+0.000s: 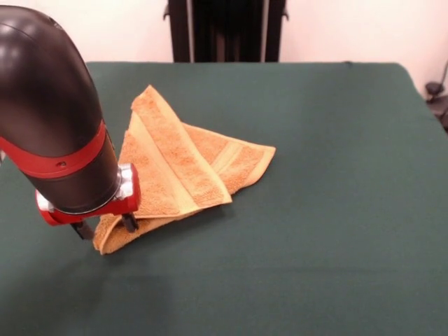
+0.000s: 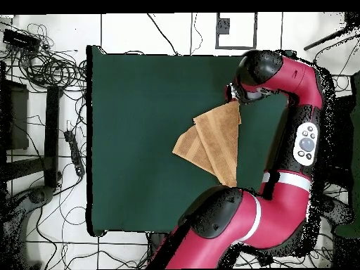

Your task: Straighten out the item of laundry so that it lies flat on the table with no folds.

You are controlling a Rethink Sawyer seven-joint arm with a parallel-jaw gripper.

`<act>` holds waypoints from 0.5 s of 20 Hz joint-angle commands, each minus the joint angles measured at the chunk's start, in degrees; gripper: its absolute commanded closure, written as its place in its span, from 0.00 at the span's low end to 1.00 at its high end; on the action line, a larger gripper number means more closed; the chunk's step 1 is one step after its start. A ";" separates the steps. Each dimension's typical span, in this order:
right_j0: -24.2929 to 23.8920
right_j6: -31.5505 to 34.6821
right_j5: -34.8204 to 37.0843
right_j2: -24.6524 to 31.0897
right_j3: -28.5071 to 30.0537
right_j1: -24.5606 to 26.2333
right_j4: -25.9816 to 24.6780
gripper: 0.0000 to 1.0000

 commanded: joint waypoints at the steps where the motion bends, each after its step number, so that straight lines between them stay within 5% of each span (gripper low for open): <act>1: 1.99 -1.47 -0.47 -0.30 6.75 -0.32 -1.35 0.00; 10: 1.70 0.28 -5.88 -1.20 10.99 0.61 -0.01 0.00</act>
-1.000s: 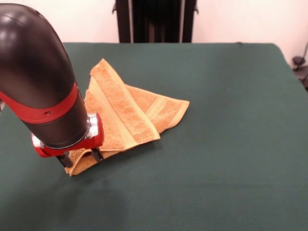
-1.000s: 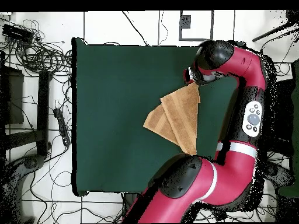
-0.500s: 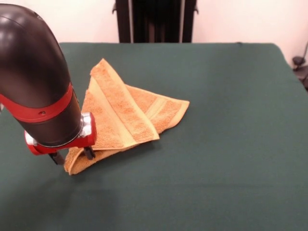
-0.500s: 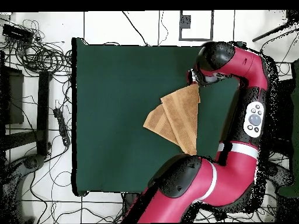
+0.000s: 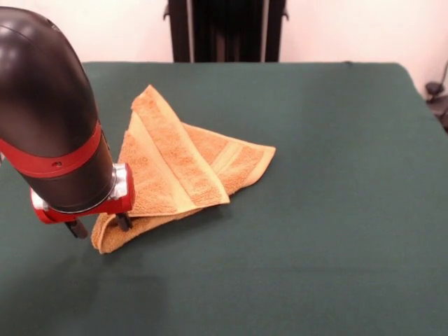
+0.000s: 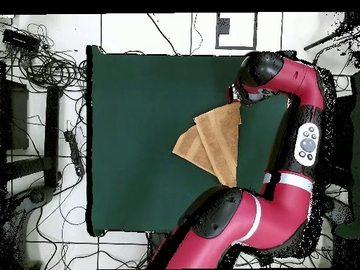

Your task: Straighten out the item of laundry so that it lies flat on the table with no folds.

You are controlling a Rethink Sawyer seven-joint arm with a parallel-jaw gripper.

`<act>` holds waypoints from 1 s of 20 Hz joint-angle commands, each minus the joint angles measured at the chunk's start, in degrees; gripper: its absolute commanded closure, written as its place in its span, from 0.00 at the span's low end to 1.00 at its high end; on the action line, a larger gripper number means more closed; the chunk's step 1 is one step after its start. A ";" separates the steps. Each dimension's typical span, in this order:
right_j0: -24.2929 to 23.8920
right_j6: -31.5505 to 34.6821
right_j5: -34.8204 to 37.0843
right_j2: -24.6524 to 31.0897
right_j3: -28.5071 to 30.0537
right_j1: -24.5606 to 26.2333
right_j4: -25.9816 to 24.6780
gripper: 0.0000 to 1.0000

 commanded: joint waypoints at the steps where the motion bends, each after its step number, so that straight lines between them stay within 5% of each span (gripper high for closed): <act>1: 1.59 0.33 -5.40 0.05 11.06 0.50 0.13 0.00; 20: 1.33 2.24 -7.00 0.22 11.93 0.29 1.39 0.00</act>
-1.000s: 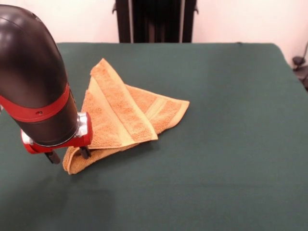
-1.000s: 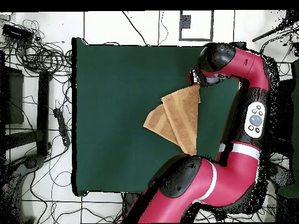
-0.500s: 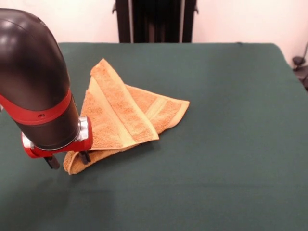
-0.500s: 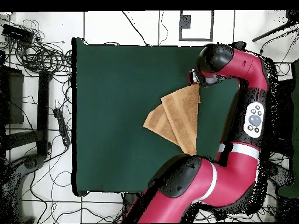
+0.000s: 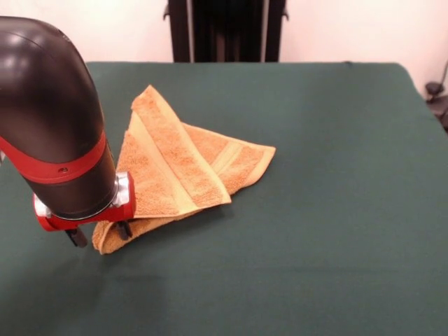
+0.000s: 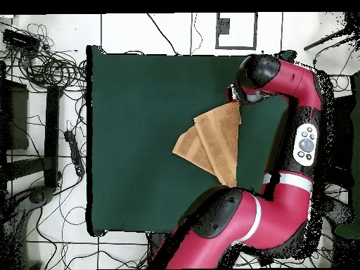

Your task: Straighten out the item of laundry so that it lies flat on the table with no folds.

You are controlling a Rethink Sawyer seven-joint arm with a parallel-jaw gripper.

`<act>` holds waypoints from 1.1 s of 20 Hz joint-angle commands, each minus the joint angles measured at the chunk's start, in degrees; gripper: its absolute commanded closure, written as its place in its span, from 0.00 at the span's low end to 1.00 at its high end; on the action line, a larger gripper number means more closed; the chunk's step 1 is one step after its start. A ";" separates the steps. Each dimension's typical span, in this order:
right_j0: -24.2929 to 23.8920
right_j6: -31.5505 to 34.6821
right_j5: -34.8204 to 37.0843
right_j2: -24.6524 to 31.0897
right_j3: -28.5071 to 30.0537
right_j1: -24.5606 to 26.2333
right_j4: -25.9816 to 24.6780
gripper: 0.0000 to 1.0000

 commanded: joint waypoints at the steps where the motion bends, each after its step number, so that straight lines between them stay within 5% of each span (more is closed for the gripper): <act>1: 1.48 2.13 -2.72 0.77 10.08 0.36 1.05 0.00; 13: 1.64 2.79 -3.48 0.22 10.62 0.13 1.62 0.00; 14: 1.65 2.88 -3.60 0.16 10.73 0.10 1.68 1.00; 22: 1.65 3.19 -4.59 -0.04 11.34 -0.18 1.75 1.00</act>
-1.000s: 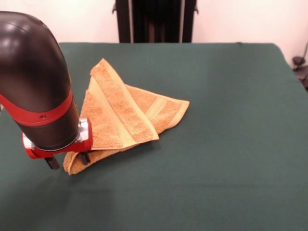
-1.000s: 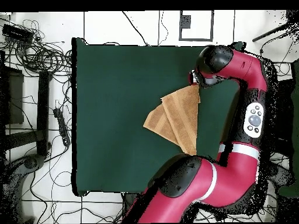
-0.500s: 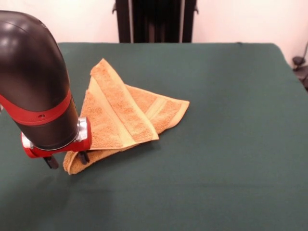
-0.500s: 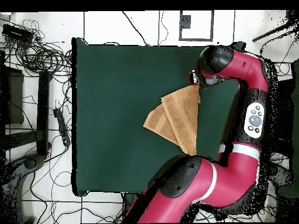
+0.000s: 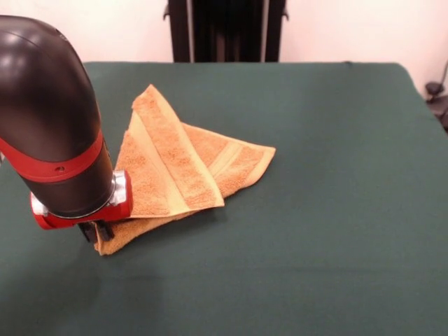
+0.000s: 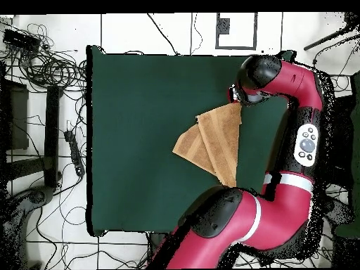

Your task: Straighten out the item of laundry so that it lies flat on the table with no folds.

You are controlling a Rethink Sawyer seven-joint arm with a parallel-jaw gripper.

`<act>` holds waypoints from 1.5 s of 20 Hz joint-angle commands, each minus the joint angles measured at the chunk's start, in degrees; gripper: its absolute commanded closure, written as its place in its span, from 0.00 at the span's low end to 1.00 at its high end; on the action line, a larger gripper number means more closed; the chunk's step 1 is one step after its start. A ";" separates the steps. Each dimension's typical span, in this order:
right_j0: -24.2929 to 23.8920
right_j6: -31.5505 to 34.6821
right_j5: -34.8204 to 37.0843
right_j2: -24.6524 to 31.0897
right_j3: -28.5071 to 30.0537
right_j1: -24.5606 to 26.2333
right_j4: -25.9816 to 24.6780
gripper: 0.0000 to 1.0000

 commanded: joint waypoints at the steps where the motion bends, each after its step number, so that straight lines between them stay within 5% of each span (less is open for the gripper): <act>1: 1.65 3.22 -4.70 0.71 11.39 -0.20 1.36 1.00; 15: 2.33 2.49 4.68 0.70 6.81 0.52 1.13 1.00; 30: -2.13 -5.81 4.19 1.34 9.95 -2.36 4.20 1.00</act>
